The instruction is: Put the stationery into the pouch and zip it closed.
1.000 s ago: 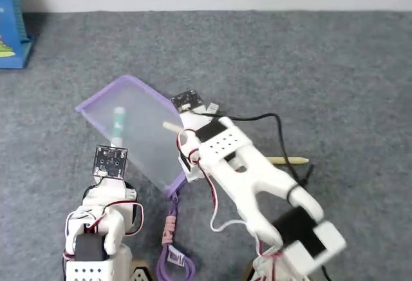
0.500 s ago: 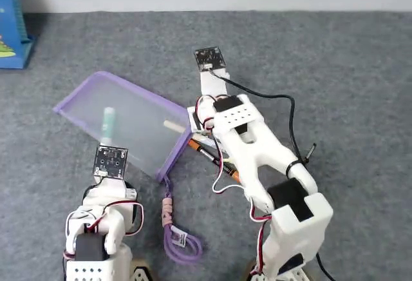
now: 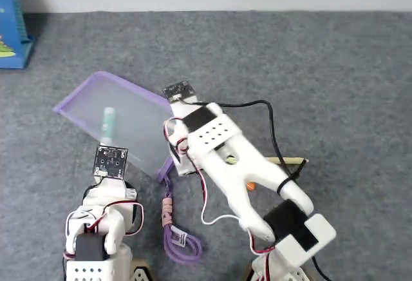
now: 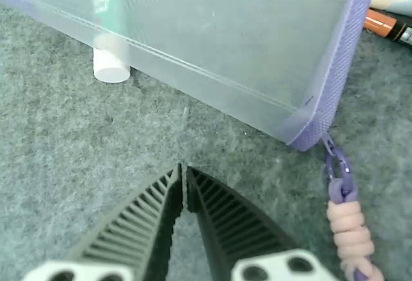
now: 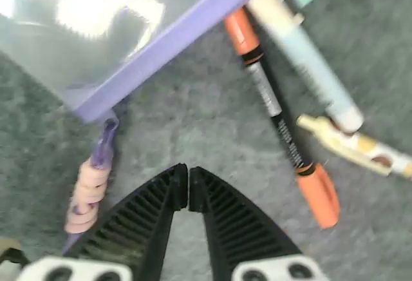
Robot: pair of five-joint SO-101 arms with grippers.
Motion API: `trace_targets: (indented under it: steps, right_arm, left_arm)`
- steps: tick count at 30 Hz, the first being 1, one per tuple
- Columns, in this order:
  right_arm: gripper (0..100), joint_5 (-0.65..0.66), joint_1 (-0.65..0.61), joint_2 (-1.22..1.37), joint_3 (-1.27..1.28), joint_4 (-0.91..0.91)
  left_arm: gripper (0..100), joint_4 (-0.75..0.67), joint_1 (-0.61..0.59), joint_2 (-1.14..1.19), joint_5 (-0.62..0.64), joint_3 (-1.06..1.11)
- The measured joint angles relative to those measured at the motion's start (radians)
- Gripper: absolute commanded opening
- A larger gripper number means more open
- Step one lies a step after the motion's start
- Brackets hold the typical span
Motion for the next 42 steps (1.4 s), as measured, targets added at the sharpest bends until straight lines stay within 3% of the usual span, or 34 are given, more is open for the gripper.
trace_targets:
  steps: [3,14,25,30,35,42]
  right_arm:
    - [17.3,-0.037,-0.012,0.0,0.0,0.008]
    - [5.9,-0.044,-0.054,-0.017,0.021,0.087]
    - [5.8,-0.044,-0.052,-0.265,0.021,0.152]
    - [5.8,-0.048,-0.052,-0.318,0.023,0.16]
    - [5.8,-0.048,-0.054,-0.325,0.115,0.149]
    - [7.3,-0.095,-0.137,-0.325,0.222,-0.011]
  left_arm:
    - [1,0.0,0.0,0.0,0.0,0.0]
    - [1,0.0,0.0,0.0,0.0,0.0]
    - [1,0.0,0.008,0.0,0.0,0.0]
    - [1,0.021,-0.055,0.0,-0.044,-0.014]
    - [1,0.048,-0.259,0.0,-0.261,-0.13]
    - [1,-0.003,-0.697,0.0,-0.229,-0.219]
